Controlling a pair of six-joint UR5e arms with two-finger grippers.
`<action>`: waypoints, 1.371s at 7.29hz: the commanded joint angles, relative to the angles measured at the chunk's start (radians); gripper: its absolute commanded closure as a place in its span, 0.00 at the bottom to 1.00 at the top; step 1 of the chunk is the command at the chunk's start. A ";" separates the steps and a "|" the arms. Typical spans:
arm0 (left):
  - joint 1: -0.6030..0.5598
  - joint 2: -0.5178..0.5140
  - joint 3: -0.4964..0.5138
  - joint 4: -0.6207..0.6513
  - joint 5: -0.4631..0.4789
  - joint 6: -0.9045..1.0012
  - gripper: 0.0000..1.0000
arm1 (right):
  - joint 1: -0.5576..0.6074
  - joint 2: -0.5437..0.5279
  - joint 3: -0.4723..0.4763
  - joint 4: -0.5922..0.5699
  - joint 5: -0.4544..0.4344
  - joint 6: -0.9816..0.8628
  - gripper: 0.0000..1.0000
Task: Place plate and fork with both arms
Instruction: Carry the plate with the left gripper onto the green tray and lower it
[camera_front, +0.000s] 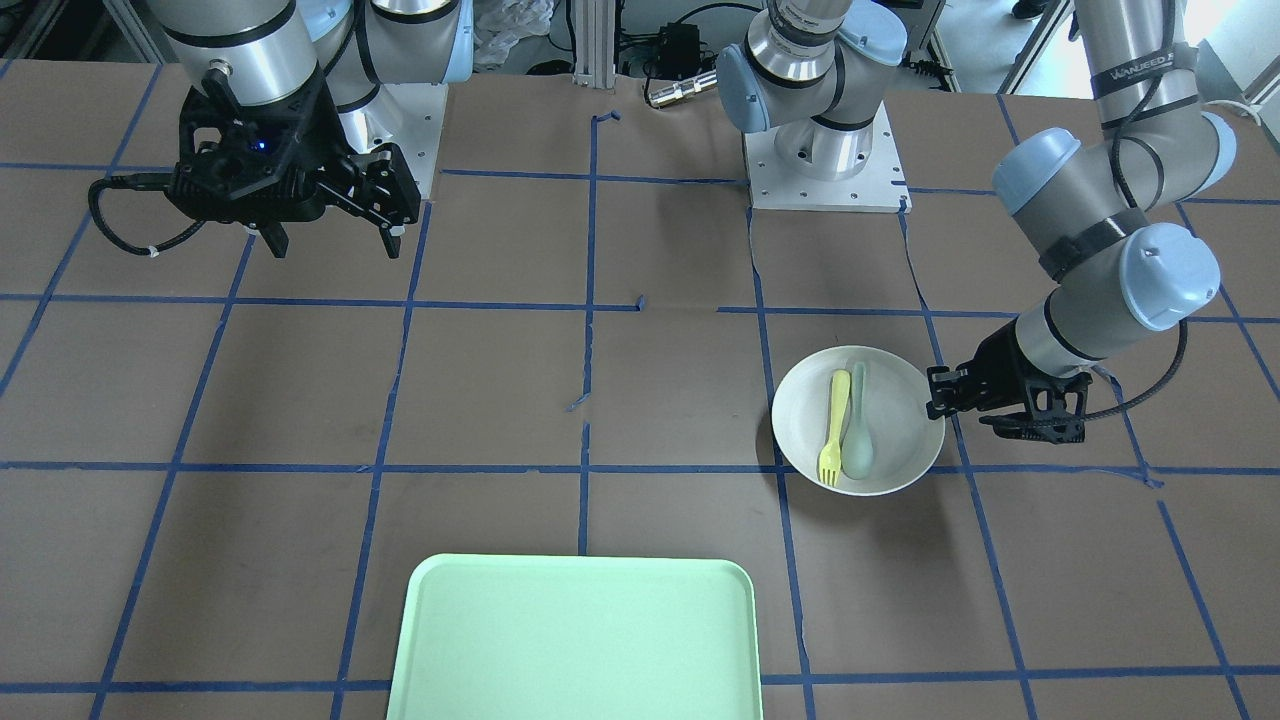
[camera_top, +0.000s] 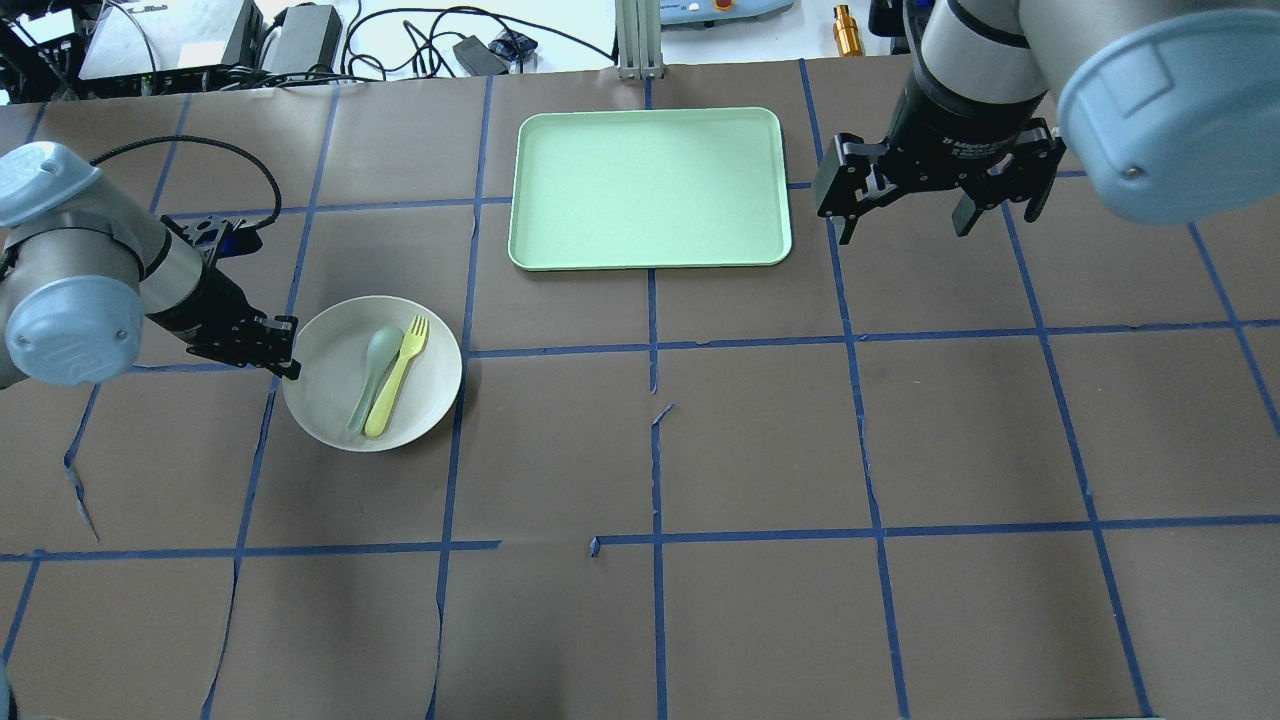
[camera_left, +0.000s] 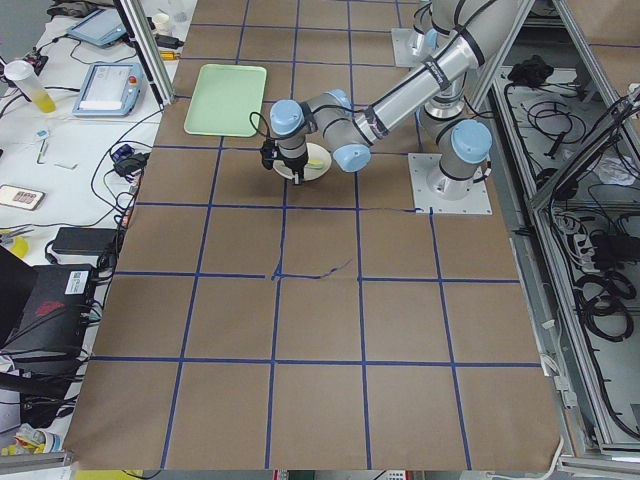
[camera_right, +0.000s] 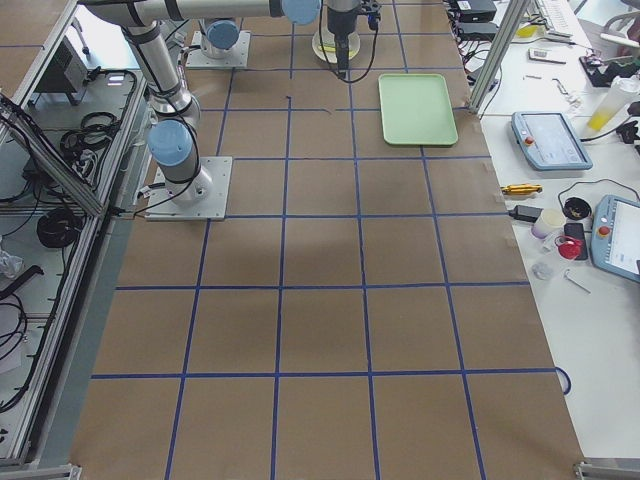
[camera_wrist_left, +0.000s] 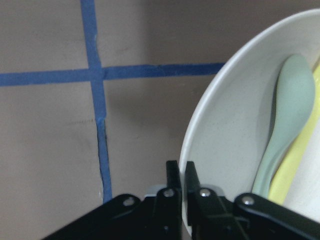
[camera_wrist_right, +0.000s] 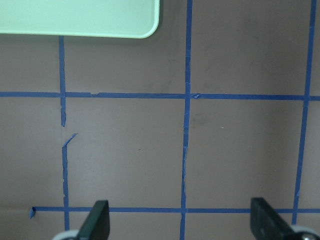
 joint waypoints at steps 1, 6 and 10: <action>-0.041 -0.042 0.092 -0.035 -0.139 -0.057 1.00 | 0.000 0.000 0.001 -0.001 0.000 0.000 0.00; -0.246 -0.299 0.440 -0.025 -0.213 -0.327 1.00 | 0.000 -0.002 0.006 0.000 0.002 0.002 0.00; -0.364 -0.501 0.710 -0.027 -0.218 -0.475 1.00 | 0.002 -0.002 0.006 0.000 0.005 0.003 0.00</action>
